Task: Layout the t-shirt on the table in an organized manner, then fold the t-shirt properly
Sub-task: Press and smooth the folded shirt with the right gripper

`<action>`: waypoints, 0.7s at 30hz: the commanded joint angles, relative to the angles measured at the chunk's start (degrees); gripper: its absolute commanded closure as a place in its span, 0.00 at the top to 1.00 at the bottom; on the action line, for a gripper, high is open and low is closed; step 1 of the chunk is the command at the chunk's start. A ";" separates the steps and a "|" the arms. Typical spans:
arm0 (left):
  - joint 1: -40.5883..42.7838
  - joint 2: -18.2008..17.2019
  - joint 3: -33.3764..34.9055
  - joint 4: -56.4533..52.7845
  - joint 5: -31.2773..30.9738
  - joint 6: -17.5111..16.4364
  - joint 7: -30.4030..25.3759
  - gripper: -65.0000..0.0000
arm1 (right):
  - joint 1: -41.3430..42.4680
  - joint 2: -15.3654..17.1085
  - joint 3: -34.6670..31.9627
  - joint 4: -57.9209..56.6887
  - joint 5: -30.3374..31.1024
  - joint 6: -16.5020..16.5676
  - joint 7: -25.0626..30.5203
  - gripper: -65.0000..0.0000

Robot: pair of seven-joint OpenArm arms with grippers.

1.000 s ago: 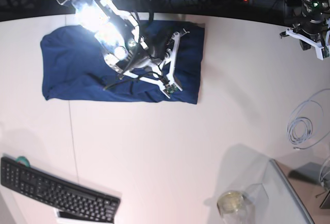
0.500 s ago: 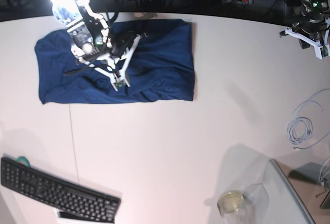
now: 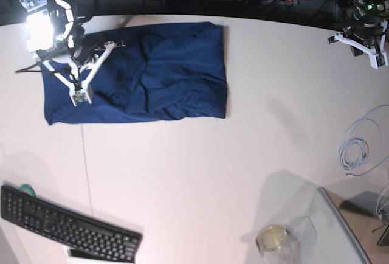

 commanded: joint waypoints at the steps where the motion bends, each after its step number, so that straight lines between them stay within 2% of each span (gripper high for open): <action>1: 0.18 -0.81 -0.36 0.91 -0.47 0.19 -1.20 0.00 | -0.11 0.02 -1.07 3.20 0.53 0.00 0.52 0.02; 3: 0.18 -0.81 -0.28 0.91 -0.73 0.19 -1.20 0.00 | 0.94 -1.65 -6.26 4.43 0.71 0.00 0.26 0.02; 7: 0.18 -0.72 -0.28 1.09 -0.82 0.19 -1.20 0.00 | 5.78 -6.75 -15.49 -2.34 0.44 -0.52 0.61 0.02; 9: 0.18 -0.72 -0.28 1.17 -0.82 0.19 -1.20 0.00 | 7.36 -8.51 -16.72 -4.72 0.44 -1.93 0.61 0.02; 11: 0.26 -0.72 -0.28 0.91 -0.82 0.19 -1.20 0.00 | 8.68 -8.77 -17.43 -7.18 0.44 -2.55 0.61 0.02; 15: 0.62 -0.81 -0.54 0.82 -0.38 0.19 -1.20 0.00 | 8.68 -8.33 -12.85 -11.40 0.44 -2.55 3.34 0.02; 21: 0.35 -0.81 -0.54 0.82 -0.38 0.19 -1.20 0.00 | 3.93 -4.55 -0.28 -11.84 0.53 -2.46 6.06 0.02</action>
